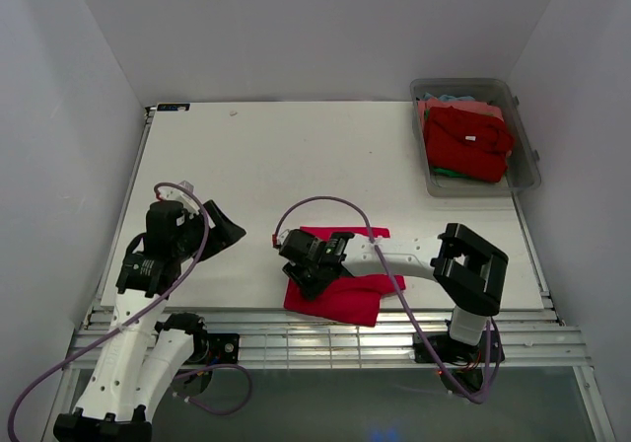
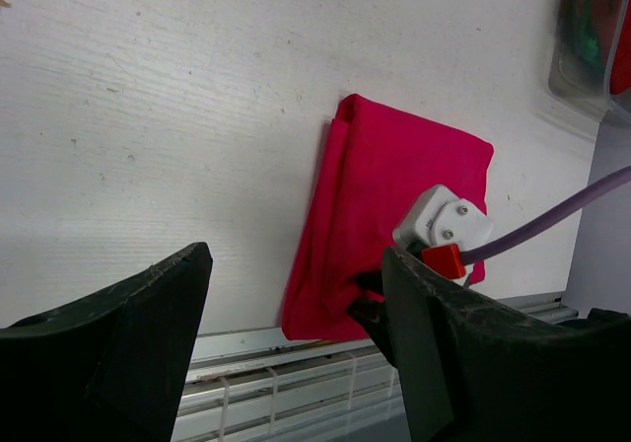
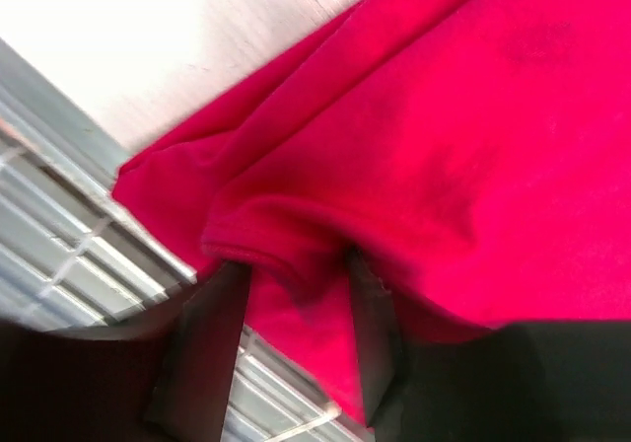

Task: Fold and stack the t-shirts
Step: Flatten out the tshirt

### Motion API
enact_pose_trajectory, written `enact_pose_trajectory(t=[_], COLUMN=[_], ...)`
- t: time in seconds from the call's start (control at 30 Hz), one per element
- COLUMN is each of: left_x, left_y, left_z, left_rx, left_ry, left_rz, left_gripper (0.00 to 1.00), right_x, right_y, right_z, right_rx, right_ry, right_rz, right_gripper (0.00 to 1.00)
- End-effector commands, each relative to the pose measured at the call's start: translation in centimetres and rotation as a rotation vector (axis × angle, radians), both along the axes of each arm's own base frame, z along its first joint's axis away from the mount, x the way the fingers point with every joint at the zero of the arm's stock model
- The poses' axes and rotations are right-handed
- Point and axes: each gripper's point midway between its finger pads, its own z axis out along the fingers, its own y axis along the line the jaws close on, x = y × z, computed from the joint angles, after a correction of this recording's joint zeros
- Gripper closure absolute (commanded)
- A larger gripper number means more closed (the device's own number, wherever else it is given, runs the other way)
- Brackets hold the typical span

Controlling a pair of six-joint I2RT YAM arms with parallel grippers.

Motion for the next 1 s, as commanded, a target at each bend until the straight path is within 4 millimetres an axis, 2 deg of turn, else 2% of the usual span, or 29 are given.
enact_pose_trajectory(t=[0.0,0.1,0.13,0.2,0.23,0.27,0.33,0.37,0.4,0.47,0.5,0.57,0.6,0.63,0.7,0.73,0.8,0.83,0.87,0.9,0.93,0.97], left_x=[-0.1,0.0,0.1,0.2,0.3,0.4,0.6,0.7,0.9,1.2,1.4,1.6,1.7,1.8,2.0,2.0,2.1,2.1,2.1,2.1,2.1,2.0], left_y=[0.0,0.0,0.0,0.0,0.0,0.1,0.2,0.2,0.1,0.0,0.0,0.0,0.0,0.1,0.2,0.4,0.5,0.5,0.4,0.3,0.1,-0.1], left_z=[1.4,1.6,1.7,1.6,1.6,1.6,1.6,1.6,1.7,1.7,1.9,2.2,2.3,2.4,2.9,3.1,3.5,3.4,3.4,2.9,2.7,2.5], left_rx=[-0.009,-0.007,-0.007,-0.005,-0.002,0.003,0.008,0.009,0.007,0.006,0.004,0.005,0.009,0.013,0.018,0.023,0.024,0.025,0.022,0.019,0.014,0.003], left_ry=[-0.031,-0.032,-0.035,-0.028,-0.031,-0.032,-0.037,-0.039,-0.046,-0.043,-0.049,-0.053,-0.056,-0.06,-0.074,-0.082,-0.092,-0.087,-0.086,-0.068,-0.06,-0.052], left_rz=[0.005,0.005,0.005,0.002,0.003,0.007,0.01,0.008,0.007,0.005,0.004,0.006,0.007,0.01,0.015,0.023,0.027,0.027,0.024,0.018,0.015,0.003], left_gripper=[0.2,0.2,0.2,0.2,0.2,0.2,0.2,0.2,0.2,0.2,0.2,0.2,0.2,0.2,0.2,0.2,0.2,0.2,0.2,0.2,0.2,0.21], right_x=[0.3,0.8,1.4,2.6,3.7,4.8,6.7,7.6,8.3,9.9,10.3,11.5,12.2,12.1,13.4,13.3,14.5,13.8,14.8,14.8,14.5,14.4], right_y=[-0.1,0.1,0.2,1.3,1.7,3.2,4.4,5.4,5.6,5.7,5.0,3.2,2.0,0.0,-3.4,-6.2,-11.0,-13.9,-16.5,-18.1,-19.8,-22.3], right_z=[-1.1,-0.6,0.1,3.6,5.7,9.9,14.9,20.8,23.5,27.2,31.5,33.4,31.9,32.6,30.2,27.5,24.9,22.4,21.5,20.2,19.9,17.2], right_rx=[-0.016,-0.014,-0.017,0.004,0.016,0.067,0.114,0.187,0.211,0.213,0.27,0.259,0.196,0.195,0.104,0.026,-0.062,-0.115,-0.133,-0.153,-0.145,-0.215], right_ry=[-0.025,-0.052,-0.08,-0.131,-0.184,-0.238,-0.334,-0.396,-0.434,-0.522,-0.568,-0.626,-0.642,-0.659,-0.661,-0.641,-0.614,-0.584,-0.576,-0.564,-0.563,-0.537], right_rz=[0.01,-0.003,-0.02,-0.026,-0.042,-0.04,-0.056,-0.063,-0.076,-0.113,-0.134,-0.197,-0.231,-0.265,-0.341,-0.388,-0.499,-0.537,-0.612,-0.647,-0.678,-0.727], right_gripper=[0.64,0.92,0.92,0.92,0.92,0.92,0.92,0.92,0.92,0.92,0.92,0.92,0.92,0.92,0.92,0.92,0.92,0.92,0.92,0.92,0.92,0.92])
